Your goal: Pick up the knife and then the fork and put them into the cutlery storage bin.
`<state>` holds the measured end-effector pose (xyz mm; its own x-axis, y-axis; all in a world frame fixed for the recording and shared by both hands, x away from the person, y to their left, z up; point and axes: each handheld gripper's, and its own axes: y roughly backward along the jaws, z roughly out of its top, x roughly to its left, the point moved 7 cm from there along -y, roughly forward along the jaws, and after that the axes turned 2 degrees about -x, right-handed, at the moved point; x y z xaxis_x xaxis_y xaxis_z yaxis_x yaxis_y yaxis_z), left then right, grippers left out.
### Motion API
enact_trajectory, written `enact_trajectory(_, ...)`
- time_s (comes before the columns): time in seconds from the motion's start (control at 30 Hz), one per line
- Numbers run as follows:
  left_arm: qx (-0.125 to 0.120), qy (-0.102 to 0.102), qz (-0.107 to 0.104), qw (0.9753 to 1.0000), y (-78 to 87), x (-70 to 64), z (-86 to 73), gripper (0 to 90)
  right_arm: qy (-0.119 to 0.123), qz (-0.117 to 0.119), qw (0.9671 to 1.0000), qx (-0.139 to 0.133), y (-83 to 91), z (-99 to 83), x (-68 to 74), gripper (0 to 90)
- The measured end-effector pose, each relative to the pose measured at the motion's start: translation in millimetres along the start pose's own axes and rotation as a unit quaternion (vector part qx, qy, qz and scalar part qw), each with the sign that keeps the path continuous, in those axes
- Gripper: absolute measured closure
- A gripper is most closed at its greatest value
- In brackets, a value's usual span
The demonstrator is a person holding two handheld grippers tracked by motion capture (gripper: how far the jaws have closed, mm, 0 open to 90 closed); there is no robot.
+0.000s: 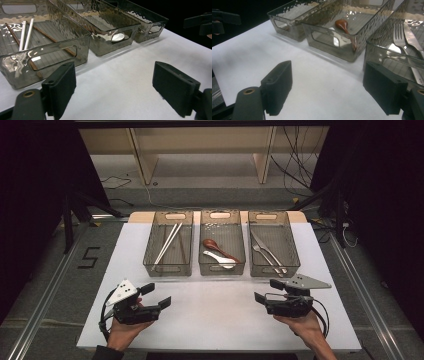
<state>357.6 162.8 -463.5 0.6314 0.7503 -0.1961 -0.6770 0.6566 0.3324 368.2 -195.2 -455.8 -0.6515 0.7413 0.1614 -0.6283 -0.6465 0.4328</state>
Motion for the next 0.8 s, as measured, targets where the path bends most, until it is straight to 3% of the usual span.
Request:
enact_trajectory(0.47, -0.001, 0.002, -0.008, 1.0000, 0.2, -1.5, -0.2, 18.5, 0.019, -0.007, 0.9998, -0.006, 4.2, -16.6, 6.9, 24.1)
enact_trajectory(0.8, 0.001, 0.003, -0.012, 0.9999, 1.7, -2.7, -1.3, 17.9, 0.014, -0.014, 0.9998, -0.009, 5.6, -22.3, 5.2, 24.1)
